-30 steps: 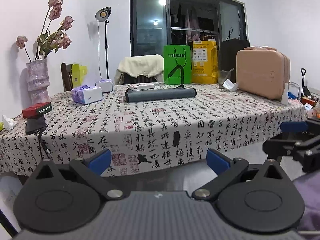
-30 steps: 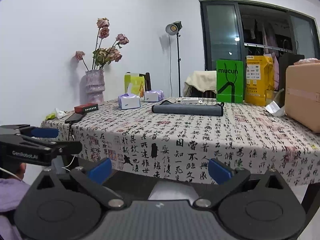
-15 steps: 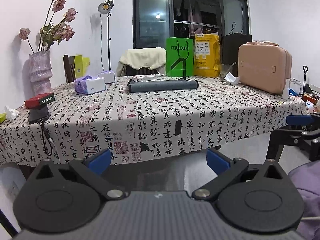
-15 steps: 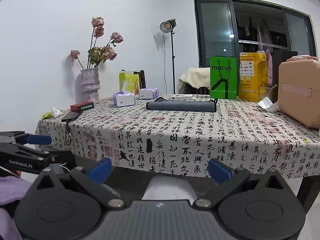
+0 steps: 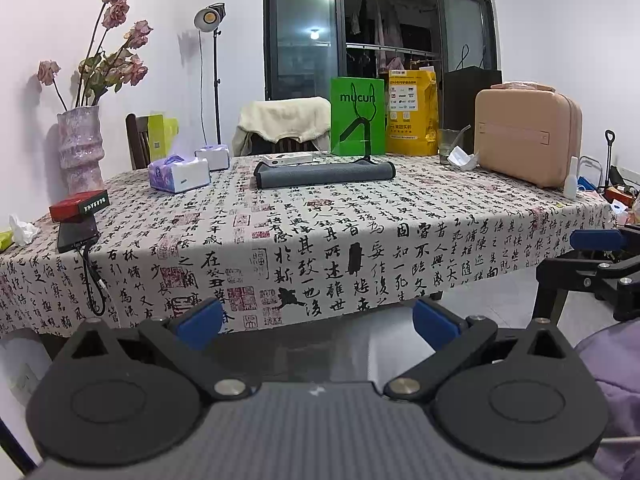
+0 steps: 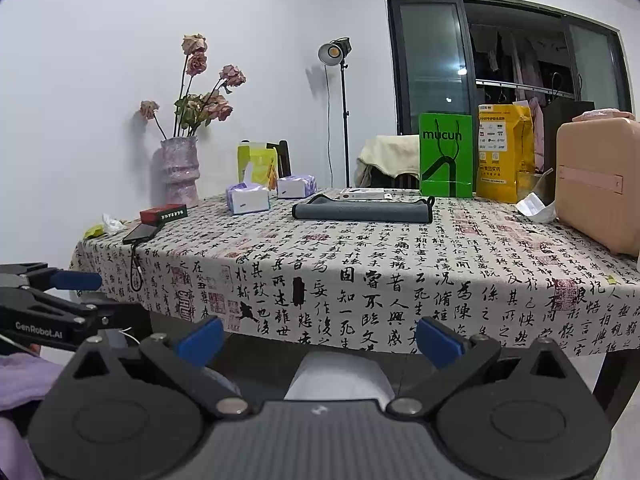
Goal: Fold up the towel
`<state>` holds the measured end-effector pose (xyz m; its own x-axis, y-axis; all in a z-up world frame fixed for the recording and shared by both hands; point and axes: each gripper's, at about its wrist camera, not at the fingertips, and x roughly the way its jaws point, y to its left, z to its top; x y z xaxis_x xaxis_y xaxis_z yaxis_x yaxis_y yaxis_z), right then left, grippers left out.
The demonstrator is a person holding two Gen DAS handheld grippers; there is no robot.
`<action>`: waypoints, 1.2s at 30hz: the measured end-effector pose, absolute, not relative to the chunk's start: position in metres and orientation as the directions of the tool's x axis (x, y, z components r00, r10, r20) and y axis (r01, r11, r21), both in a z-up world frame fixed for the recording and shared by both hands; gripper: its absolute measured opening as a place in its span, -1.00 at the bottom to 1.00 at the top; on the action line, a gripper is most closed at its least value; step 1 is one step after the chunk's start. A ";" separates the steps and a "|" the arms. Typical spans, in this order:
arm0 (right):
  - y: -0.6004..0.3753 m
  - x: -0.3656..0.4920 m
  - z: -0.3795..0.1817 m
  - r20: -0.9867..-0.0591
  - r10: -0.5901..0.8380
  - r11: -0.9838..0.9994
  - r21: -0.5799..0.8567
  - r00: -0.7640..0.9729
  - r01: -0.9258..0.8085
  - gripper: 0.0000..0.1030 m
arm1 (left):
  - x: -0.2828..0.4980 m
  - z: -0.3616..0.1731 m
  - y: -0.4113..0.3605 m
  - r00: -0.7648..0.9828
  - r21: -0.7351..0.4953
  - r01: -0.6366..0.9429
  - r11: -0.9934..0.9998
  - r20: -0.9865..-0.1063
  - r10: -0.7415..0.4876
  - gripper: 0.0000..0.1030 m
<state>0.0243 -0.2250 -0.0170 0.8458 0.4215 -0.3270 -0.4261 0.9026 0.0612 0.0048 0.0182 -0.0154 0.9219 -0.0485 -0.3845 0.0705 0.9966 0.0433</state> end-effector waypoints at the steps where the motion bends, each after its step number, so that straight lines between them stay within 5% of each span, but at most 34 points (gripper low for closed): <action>1: -0.225 0.024 -0.017 -0.327 0.422 0.902 0.061 0.845 -0.427 1.00 | 0.005 -0.015 0.018 0.921 0.044 0.072 0.996 -0.385 -0.050 1.00; 36: -0.225 0.026 -0.017 -0.328 0.422 0.902 0.062 0.845 -0.427 1.00 | 0.006 -0.014 0.017 0.923 0.052 0.075 0.996 -0.381 -0.050 1.00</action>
<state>0.0257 -0.2247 -0.0170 0.8449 0.4224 -0.3281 -0.4270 0.9021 0.0619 0.0056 0.0171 -0.0145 0.9232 -0.0496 -0.3811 0.0749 0.9958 0.0517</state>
